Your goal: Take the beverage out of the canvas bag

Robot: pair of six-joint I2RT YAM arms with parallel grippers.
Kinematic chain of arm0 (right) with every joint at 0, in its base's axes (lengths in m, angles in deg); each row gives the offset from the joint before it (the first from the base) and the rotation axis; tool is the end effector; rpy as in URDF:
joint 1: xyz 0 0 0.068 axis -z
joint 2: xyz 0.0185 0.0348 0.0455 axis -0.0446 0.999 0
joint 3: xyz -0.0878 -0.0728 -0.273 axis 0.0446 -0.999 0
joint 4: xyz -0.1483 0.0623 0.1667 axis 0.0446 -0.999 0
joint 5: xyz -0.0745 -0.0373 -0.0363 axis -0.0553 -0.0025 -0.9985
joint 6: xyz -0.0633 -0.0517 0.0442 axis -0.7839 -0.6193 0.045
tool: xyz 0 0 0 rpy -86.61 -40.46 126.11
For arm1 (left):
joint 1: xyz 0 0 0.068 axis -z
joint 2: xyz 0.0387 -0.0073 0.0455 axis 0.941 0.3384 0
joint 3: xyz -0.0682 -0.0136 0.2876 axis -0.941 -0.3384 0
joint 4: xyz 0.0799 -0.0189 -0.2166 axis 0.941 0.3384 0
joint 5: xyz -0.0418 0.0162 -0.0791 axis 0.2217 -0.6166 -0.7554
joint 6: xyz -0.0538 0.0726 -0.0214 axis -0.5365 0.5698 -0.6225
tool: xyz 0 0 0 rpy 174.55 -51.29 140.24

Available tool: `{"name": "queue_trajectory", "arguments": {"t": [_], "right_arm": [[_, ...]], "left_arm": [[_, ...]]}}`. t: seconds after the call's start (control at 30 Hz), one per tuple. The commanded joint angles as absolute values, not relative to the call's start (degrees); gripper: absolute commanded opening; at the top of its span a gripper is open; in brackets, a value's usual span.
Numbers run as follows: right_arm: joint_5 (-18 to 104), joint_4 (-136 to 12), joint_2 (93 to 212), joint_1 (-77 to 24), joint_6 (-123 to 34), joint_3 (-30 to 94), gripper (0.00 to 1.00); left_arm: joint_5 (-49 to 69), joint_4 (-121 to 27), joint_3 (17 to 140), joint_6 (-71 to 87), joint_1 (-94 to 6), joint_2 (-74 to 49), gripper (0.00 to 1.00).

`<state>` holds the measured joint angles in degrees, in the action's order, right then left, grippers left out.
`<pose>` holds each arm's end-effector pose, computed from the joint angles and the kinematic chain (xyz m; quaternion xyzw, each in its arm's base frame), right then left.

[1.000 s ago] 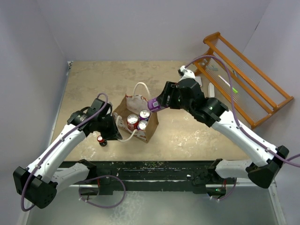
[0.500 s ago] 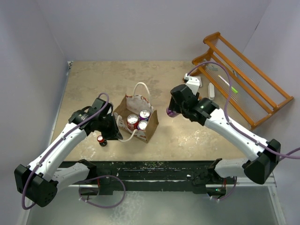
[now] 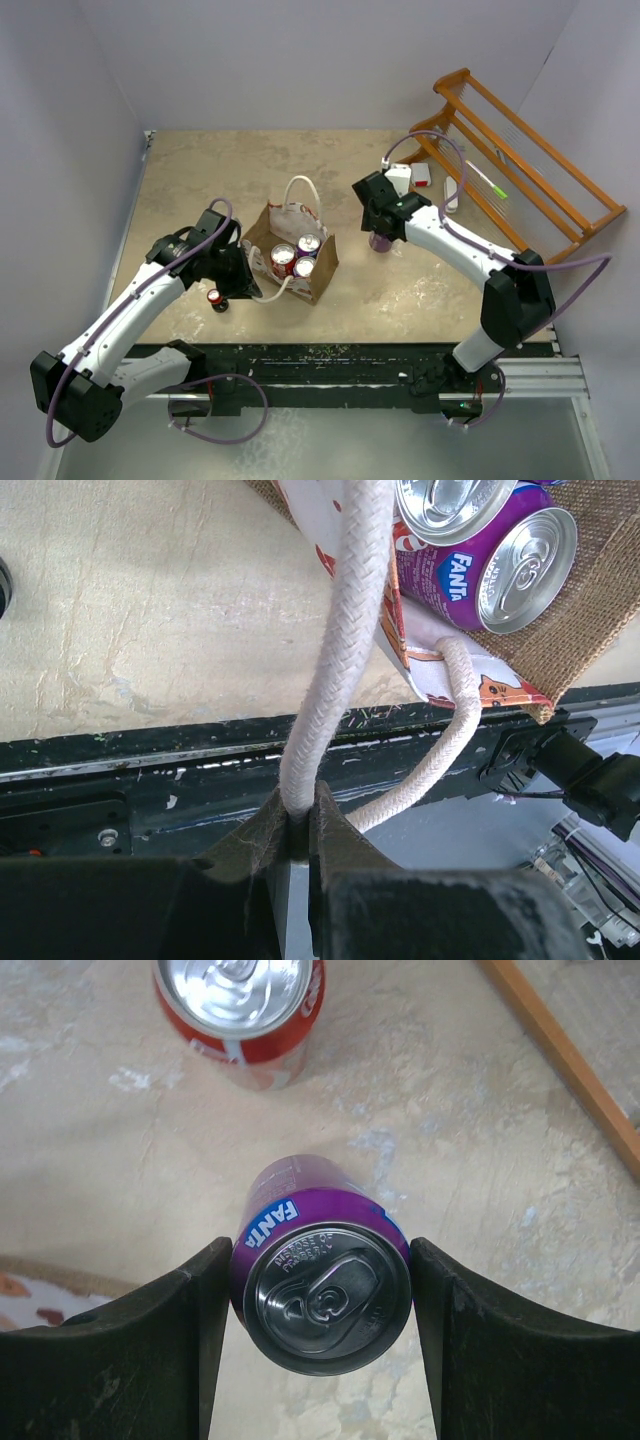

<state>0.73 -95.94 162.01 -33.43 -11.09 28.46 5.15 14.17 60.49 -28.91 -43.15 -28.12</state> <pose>0.2948 0.1549 0.2785 0.1298 0.8994 -0.0356 0.4159 0.1336 -0.0893 0.2614 -0.1549 0.9572 -0.2211 0.1049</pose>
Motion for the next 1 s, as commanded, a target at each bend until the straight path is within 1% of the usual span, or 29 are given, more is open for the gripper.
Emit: {"name": "queue_trajectory", "arguments": {"t": [0.0, 0.27, 0.47, 0.6, 0.8, 0.97], "right_arm": [[-1.67, -89.52, 162.38, -30.57, -14.74, 32.65, 0.00], [-2.42, -83.09, 165.85, -29.72, -21.61, 32.45, 0.00], [-0.87, -82.55, 168.47, -29.53, -21.92, 34.18, 0.00], [-0.43, -82.32, 169.79, -29.37, -21.77, 34.68, 0.03], [0.00, -81.85, 170.36, -29.17, -21.21, 34.14, 0.14], [1.38, -81.33, 170.61, -29.08, -20.50, 32.73, 0.29]], "left_arm": [[6.52, 13.58, 61.24, -28.83, -43.42, -29.05, 0.00], [7.46, 14.46, 62.00, -28.91, -43.42, -28.81, 0.00], [7.71, 14.61, 62.15, -28.94, -43.42, -28.59, 0.00], [7.89, 14.78, 62.30, -28.88, -43.42, -28.47, 0.00], [7.86, 14.78, 62.28, -29.00, -43.42, -27.97, 0.00], [7.98, 15.30, 63.11, -28.58, -43.40, -26.75, 0.00]]}}
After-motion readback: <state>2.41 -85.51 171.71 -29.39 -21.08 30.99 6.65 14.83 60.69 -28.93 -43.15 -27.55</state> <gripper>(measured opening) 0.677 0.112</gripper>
